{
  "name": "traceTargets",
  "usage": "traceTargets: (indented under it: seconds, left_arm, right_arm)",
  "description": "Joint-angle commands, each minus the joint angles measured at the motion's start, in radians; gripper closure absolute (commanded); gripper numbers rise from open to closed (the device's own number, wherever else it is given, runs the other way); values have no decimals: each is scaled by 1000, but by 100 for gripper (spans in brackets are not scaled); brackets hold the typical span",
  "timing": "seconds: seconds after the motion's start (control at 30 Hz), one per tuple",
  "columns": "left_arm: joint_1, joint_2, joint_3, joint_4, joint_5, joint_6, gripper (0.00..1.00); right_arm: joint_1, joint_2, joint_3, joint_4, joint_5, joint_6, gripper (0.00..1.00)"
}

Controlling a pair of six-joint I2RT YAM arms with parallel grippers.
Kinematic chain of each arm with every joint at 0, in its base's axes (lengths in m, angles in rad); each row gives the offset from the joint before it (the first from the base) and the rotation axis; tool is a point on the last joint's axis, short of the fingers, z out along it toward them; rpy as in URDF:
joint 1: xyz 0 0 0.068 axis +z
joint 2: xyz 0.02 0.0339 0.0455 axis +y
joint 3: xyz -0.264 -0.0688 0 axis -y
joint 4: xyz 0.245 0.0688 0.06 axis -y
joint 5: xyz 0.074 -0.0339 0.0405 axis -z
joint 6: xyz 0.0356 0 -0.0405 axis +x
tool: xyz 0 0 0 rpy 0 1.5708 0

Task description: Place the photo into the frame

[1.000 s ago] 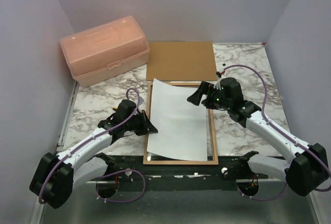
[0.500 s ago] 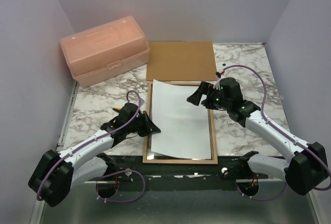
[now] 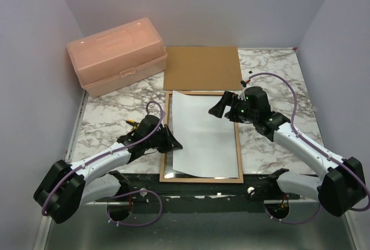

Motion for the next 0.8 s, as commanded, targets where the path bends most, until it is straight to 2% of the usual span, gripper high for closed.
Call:
traceTargets:
  seconds: [0.0, 0.17, 0.3, 0.4, 0.6, 0.77]
  left_arm:
    - [-12, 7, 47, -25, -47, 32, 85]
    - [-32, 5, 116, -169, -141, 108, 42]
    - [-57, 9, 173, -278, -230, 153, 21]
    - [-73, 23, 215, -353, -298, 184, 16]
    - [-93, 64, 290, -500, -455, 232, 13]
    - [-96, 109, 336, -565, -523, 270, 10]
  right_arm:
    - [1, 10, -15, 4, -19, 7, 1]
    - [1, 15, -16, 10, -27, 6, 1]
    - [1, 21, -20, 14, -29, 6, 1]
    - [1, 25, -18, 14, -28, 4, 1]
    - [1, 44, -2, -15, -4, -6, 1]
    - [0, 80, 25, -37, 24, -19, 1]
